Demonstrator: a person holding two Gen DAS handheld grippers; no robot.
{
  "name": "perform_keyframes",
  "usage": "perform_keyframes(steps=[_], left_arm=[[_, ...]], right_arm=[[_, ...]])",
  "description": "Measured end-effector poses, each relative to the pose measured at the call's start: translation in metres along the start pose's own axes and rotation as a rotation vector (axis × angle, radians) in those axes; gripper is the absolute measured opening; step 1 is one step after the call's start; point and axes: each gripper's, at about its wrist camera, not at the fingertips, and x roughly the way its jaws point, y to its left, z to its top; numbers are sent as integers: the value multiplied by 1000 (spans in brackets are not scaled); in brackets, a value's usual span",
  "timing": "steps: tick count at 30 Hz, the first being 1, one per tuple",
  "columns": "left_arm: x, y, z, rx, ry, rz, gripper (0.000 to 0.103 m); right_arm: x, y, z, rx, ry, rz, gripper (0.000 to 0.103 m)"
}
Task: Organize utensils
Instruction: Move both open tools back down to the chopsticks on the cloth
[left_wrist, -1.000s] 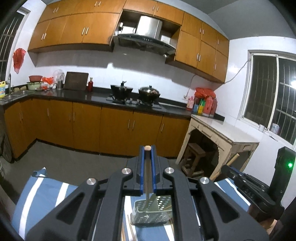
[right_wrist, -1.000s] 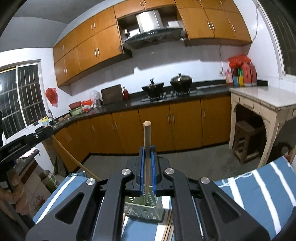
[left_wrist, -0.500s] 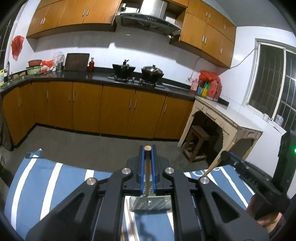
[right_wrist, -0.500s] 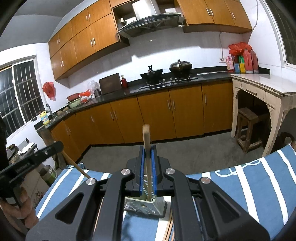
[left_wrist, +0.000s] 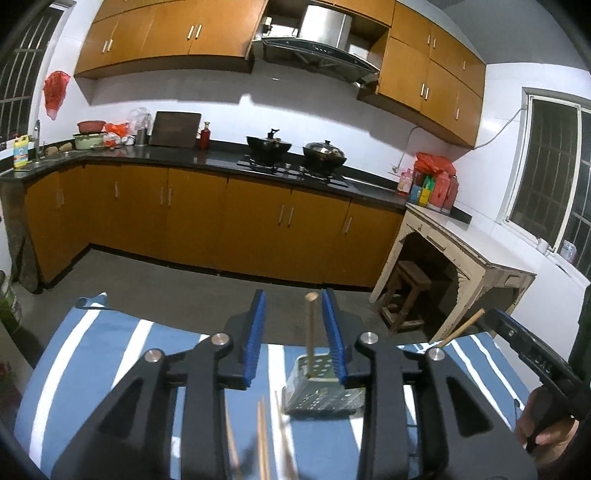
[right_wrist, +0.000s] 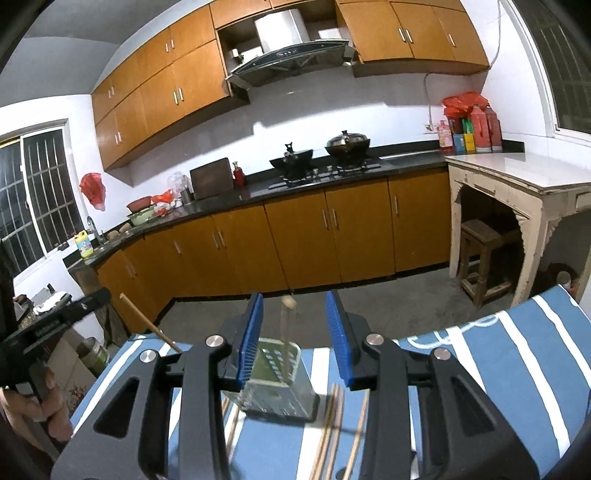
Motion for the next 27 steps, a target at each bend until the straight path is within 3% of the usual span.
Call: perform_keyframes(steps=[5,10,20,27], left_arm=[[-21,15,-21,-1,6,31,37],[-28,29,-63,17,39,81,41],[12,60,-157,-16,231,170,41],[26,71,-199,-41,318,175,41]], right_arm=[[-9,-17,-33,29,54,-30,37],[-5,-32,-74,51,135,-65,37],[40,-47,-165,62,374,-113,36],[46,-37,-196,7,447,-138,31]])
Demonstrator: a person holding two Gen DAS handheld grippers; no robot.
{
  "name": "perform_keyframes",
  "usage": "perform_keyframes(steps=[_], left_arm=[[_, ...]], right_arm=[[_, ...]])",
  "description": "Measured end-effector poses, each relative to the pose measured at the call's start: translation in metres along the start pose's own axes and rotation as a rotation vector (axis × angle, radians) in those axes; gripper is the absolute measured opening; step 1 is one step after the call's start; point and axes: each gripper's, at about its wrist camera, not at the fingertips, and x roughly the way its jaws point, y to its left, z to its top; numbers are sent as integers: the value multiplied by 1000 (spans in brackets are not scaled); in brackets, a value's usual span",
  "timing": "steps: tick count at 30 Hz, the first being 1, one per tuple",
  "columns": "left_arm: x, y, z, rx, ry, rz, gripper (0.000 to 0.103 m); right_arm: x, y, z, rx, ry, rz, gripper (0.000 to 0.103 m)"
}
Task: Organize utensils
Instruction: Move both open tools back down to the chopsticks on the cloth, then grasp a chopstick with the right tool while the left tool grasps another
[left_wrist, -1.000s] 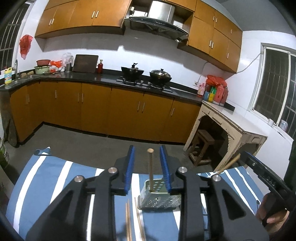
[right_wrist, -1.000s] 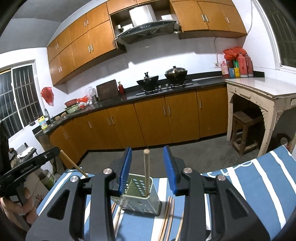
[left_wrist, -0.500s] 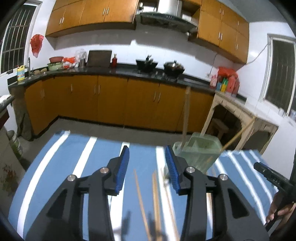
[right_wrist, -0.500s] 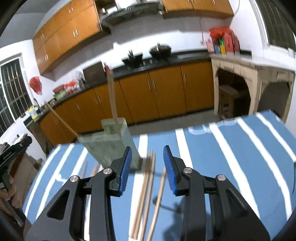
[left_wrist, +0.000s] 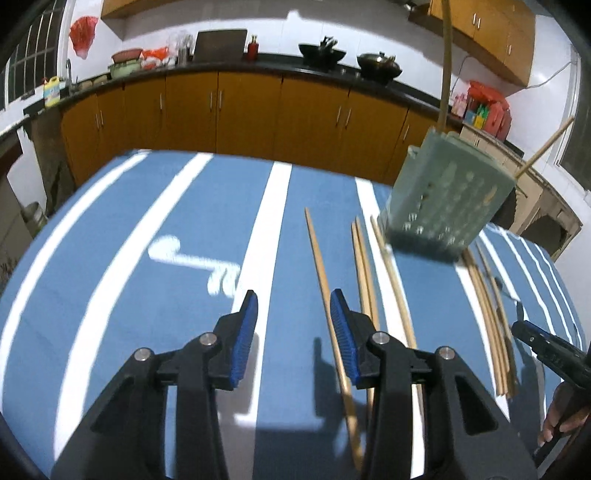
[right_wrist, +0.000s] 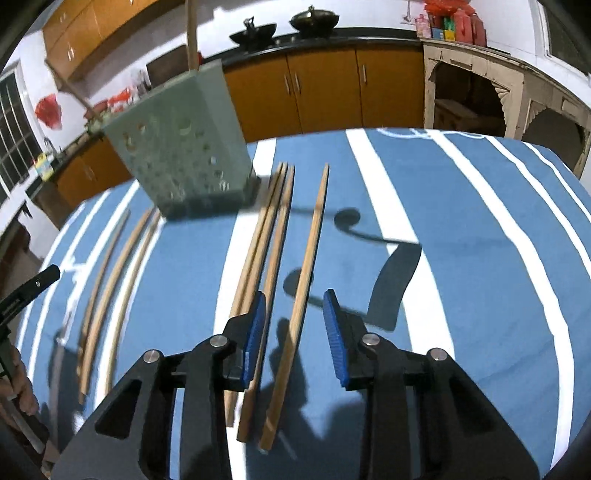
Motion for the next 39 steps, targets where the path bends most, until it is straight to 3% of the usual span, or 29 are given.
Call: perform_keyframes(steps=[7,15,23,32,39], left_arm=[[10,-7,-14,0,49,-33,38],[16,-28,-19,51,81,-59,27],[28,-41,-26,114,121,-19,9],[48,-23,-2,87,115,36,8],[40,-14,-8,66,121,-5,9]], right_arm=[[3,-1,-10,-34,-2,-72,8],[4,-18,-4,28,-10,-88,8],[7,-19,0,30,-14,-92,8],[10,-30,7,56,-28,-119,8],[8,-36,5,63,-27,-111,8]])
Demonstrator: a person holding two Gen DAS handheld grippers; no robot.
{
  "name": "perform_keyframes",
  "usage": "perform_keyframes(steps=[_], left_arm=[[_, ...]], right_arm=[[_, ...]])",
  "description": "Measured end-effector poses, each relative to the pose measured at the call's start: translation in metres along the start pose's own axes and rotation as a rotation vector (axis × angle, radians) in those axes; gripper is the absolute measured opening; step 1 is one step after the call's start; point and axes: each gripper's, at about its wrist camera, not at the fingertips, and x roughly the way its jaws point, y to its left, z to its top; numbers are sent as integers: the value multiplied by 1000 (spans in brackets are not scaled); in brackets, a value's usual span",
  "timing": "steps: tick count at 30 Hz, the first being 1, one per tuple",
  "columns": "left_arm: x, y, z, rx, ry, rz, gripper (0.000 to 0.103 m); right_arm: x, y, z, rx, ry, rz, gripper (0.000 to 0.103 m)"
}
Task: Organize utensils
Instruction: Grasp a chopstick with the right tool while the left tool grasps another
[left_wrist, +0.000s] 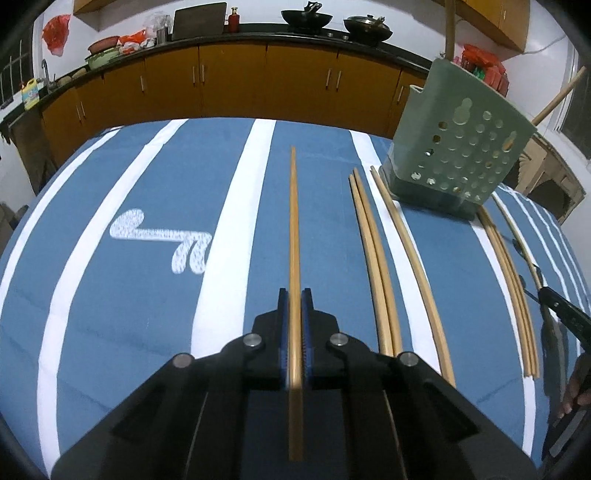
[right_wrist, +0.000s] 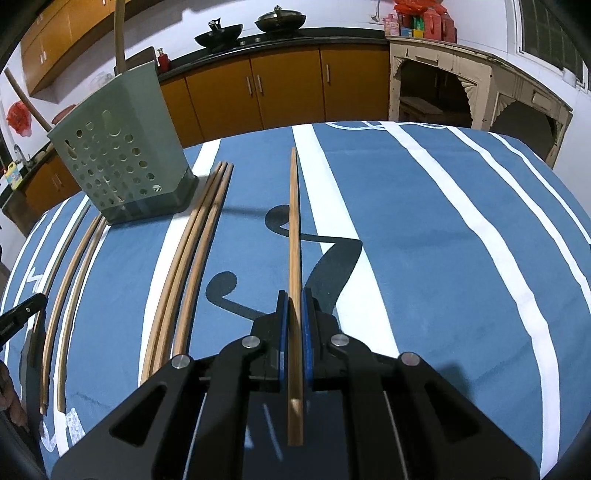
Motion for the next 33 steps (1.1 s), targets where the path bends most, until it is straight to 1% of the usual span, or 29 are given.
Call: perform_keyframes(steps=[6,13,18,23,28,33], left_arm=[[-8,2,-10,-13,4,-26,9],[-17,1,-22,-11,7,-37,9],[-21,1,-28,-11,5,-38,9],[-28,-6,-38,20,-8,-17,9],[-28,-7,-39,21,-6,-22,8],[-30,-4,-35,16,16,-39,8]], right_arm=[[-3,0,-4,2,1,3,8],[-12,-4,-15,13,5,13,8],[-18,-5,-23,19,6,19,8],[-22,-5,-28,16,5,19,8],[-23,-7,-28,19,5,24,8],[-27,-8,-27,31,0,27,8]])
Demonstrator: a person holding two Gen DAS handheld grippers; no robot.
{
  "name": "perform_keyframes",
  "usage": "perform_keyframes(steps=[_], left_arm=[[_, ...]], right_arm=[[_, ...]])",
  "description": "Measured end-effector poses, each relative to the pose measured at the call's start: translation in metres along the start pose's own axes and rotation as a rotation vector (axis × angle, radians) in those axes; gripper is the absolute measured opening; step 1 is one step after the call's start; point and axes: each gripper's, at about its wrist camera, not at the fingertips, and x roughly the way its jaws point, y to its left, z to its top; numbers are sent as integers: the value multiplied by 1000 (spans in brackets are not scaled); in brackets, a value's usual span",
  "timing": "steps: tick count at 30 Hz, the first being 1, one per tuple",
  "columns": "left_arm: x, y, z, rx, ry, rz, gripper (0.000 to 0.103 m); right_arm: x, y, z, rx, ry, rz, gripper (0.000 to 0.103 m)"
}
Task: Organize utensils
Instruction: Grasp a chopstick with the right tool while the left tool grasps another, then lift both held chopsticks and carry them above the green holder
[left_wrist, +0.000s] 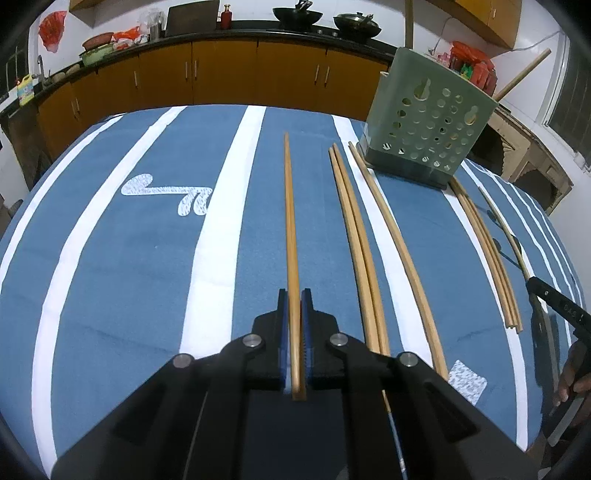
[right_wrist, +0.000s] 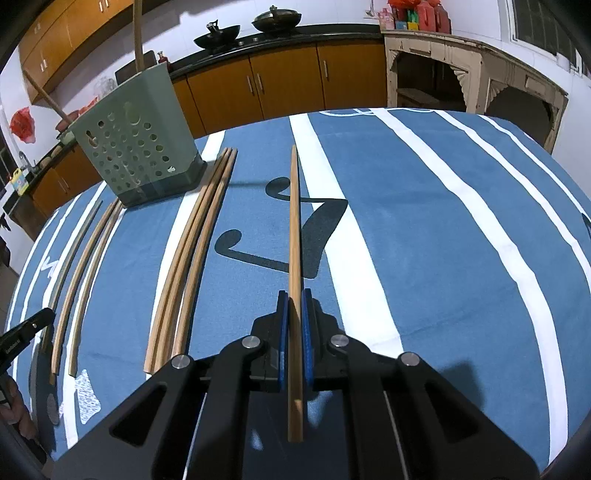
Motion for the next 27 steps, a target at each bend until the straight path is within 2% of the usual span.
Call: perform_keyframes(steps=[9,27], left_arm=[[-27,2,12,30,-60,-3,8],[-94,9,48,-24,-302,-30,8]], right_arm=[[-29,-3,15,-13,-92,-8,8],[-69,-4,44,4,-252,16,8]])
